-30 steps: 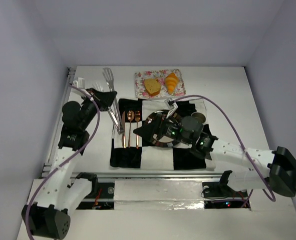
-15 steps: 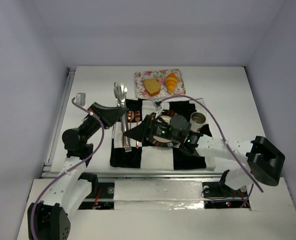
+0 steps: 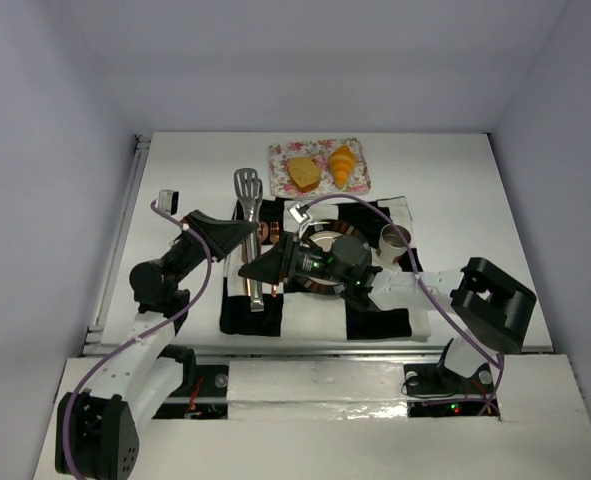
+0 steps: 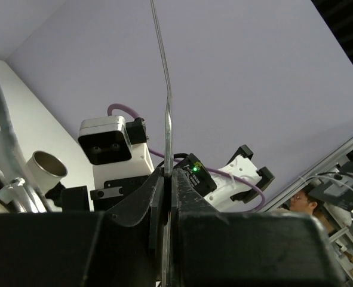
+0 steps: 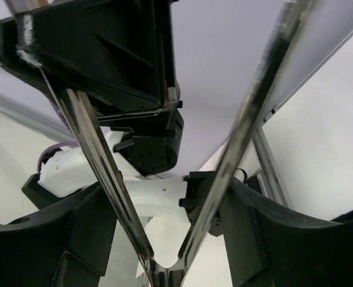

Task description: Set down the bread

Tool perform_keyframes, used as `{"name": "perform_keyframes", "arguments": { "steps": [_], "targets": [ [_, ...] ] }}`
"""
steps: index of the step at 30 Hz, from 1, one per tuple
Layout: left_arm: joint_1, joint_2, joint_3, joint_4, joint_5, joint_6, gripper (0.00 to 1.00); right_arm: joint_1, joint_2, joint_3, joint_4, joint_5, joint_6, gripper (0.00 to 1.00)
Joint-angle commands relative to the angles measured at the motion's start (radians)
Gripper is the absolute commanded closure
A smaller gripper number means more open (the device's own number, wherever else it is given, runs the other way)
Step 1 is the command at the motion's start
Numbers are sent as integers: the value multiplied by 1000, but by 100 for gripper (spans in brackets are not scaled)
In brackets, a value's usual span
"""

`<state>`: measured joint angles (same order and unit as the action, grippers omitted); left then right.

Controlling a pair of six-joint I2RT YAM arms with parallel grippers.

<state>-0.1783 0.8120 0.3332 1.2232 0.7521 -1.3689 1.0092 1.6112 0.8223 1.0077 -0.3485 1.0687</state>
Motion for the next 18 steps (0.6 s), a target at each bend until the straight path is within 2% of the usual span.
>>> {"name": "perform_keyframes", "arguments": {
  "steps": [1, 5, 7, 8, 10, 11, 12, 13, 18],
  "targets": [
    [-21, -13, 10, 303, 21, -39, 100, -3, 9, 21, 74, 32, 14, 32],
    [-41, 3, 4, 322, 23, -33, 100, -3, 9, 3, 100, 46, 27, 44],
    [-41, 7, 3, 317, 29, -32, 99, -3, -5, -12, 91, 65, 22, 45],
    [-41, 9, 3, 314, 32, -30, 88, -3, -14, -17, 82, 72, 19, 46],
    [-41, 10, 9, 288, 53, -13, 77, -3, -31, -34, 60, 98, 5, 49],
    [-41, 9, 15, 277, 58, -7, 64, -3, -49, -40, 52, 118, 1, 50],
    [-41, 9, 17, 254, 72, 1, 58, -3, -60, -44, 40, 131, -6, 51],
    [-41, 4, 21, 242, 78, 14, 48, -3, -88, -49, -1, 156, -21, 53],
    [-41, -31, 41, 109, 112, 94, 28, -3, -163, -51, -90, 216, -53, 55]
  ]
}}
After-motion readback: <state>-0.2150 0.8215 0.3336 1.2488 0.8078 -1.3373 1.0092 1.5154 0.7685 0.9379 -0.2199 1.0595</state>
